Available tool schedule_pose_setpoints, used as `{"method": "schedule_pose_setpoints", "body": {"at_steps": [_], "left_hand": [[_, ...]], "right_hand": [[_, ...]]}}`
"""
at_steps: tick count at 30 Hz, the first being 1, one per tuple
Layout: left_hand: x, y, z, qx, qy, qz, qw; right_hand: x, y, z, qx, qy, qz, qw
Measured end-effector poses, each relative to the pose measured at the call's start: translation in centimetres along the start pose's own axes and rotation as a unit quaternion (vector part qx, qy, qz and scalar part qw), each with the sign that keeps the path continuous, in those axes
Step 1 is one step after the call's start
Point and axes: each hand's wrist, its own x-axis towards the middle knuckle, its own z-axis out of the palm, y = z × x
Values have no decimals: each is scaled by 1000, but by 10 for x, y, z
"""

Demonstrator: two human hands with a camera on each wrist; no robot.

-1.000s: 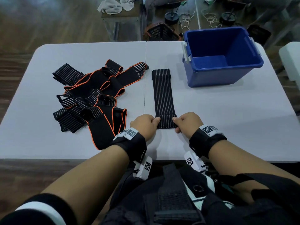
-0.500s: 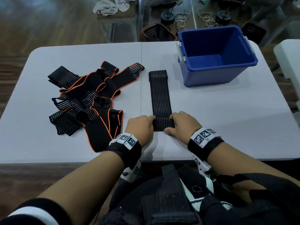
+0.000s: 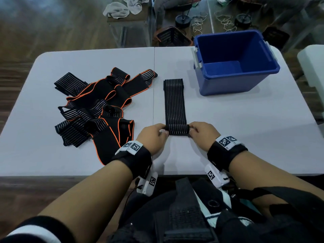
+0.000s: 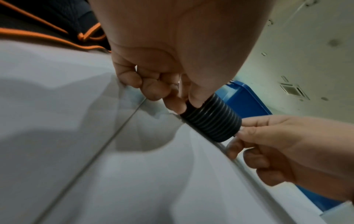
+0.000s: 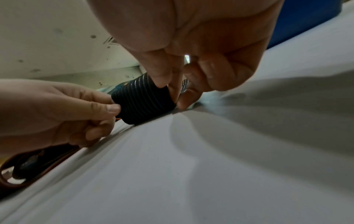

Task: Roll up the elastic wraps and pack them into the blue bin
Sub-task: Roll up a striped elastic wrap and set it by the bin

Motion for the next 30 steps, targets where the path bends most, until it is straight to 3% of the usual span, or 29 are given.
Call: {"method": "schedule_pose_setpoints", "body": {"at_steps": [6,11,17,20,26,30], "left_hand": [[2,8,1,-37,-15,-61,997],[2,11,0,-29,-20,-73,997],[2,10,-1,1,19,-71,997],[-1,11,-2,10,38,-19,999],[0,14,-3,102,8,55,993],[0,7,-4,98,-23,47,994]], "right_hand": [[2,1,2,89,5,51,995],[1,-2,0,121,-2,76,990],[0,-8,1,12,25,64,998],[-3,-13,1,-32,45,13,998],[-2,-15,5,-122,24,-33,992],[-5,-11,5,-168,-18,-34,985]]}}
